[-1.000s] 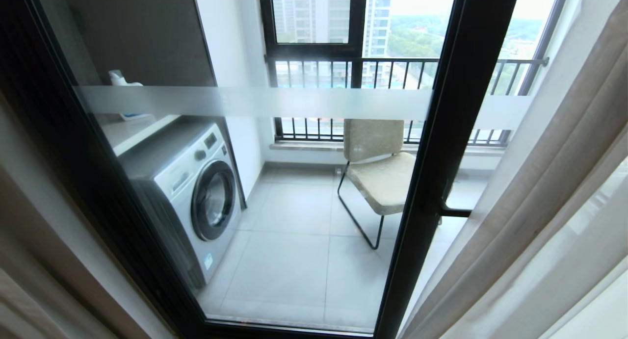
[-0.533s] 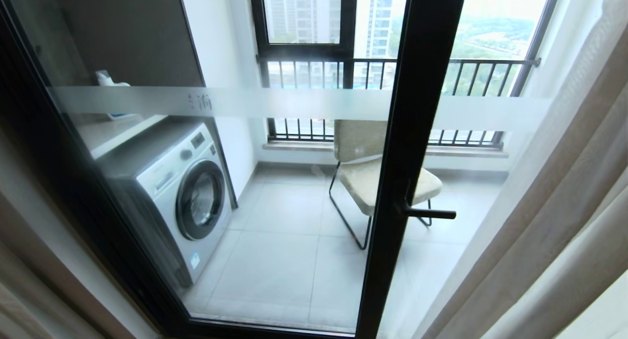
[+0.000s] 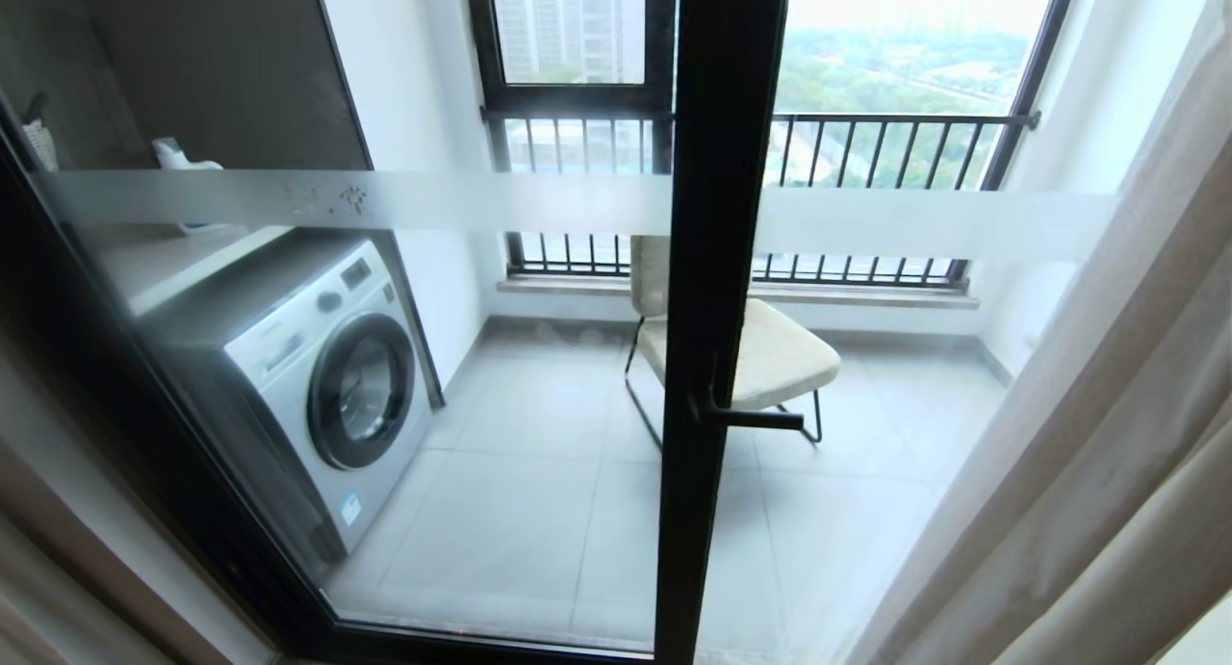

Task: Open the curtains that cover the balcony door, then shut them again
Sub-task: Pull the inner curtains open on both sides

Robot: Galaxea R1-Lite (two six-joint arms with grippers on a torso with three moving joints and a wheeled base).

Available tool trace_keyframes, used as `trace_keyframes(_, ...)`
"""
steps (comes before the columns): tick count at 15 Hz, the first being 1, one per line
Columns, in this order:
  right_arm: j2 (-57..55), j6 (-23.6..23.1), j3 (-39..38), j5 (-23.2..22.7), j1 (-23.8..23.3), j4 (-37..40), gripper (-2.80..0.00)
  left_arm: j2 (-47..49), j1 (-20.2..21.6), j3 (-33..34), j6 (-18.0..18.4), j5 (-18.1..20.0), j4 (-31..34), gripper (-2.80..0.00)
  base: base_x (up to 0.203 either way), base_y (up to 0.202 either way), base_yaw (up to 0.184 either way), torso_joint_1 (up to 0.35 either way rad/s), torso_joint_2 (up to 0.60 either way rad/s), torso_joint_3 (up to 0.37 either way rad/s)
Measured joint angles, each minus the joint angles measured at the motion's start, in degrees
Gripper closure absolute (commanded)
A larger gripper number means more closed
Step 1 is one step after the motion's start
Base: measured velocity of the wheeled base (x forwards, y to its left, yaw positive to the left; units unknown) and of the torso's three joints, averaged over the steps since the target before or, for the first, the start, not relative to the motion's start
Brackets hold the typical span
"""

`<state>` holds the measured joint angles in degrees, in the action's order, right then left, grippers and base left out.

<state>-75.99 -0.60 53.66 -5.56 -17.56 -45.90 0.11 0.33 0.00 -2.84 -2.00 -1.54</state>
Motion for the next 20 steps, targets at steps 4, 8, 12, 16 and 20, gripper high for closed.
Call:
trace_keyframes(4,0.7,0.3,-0.3,0.0,-2.0,0.3,0.00,0.0,0.0,0.0,0.0,0.0,0.0,0.00,0.000,-0.191,0.001,0.001,0.00,0.005)
trace_keyframes(8,2.5,0.6,-2.2,0.0,-3.2,0.0,0.00,0.0,0.0,0.0,0.0,0.0,0.0,0.00,0.000,-0.189,0.000,0.002,0.00,-0.002)
trace_keyframes(12,4.4,0.5,-4.7,0.0,-5.2,0.0,0.00,0.0,0.0,0.0,0.0,0.0,0.1,0.00,0.000,-0.186,-0.001,0.005,0.00,0.004)
trace_keyframes(16,5.3,0.5,-5.3,0.0,-7.4,0.1,0.00,0.0,0.0,0.0,0.0,0.0,0.1,0.00,0.000,-0.190,-0.001,0.004,0.00,0.003)
trace_keyframes(20,6.1,0.5,-6.3,0.0,-8.6,0.2,0.00,0.0,0.0,0.0,-0.1,0.0,0.1,0.00,0.000,-0.191,0.001,0.004,0.00,0.003)
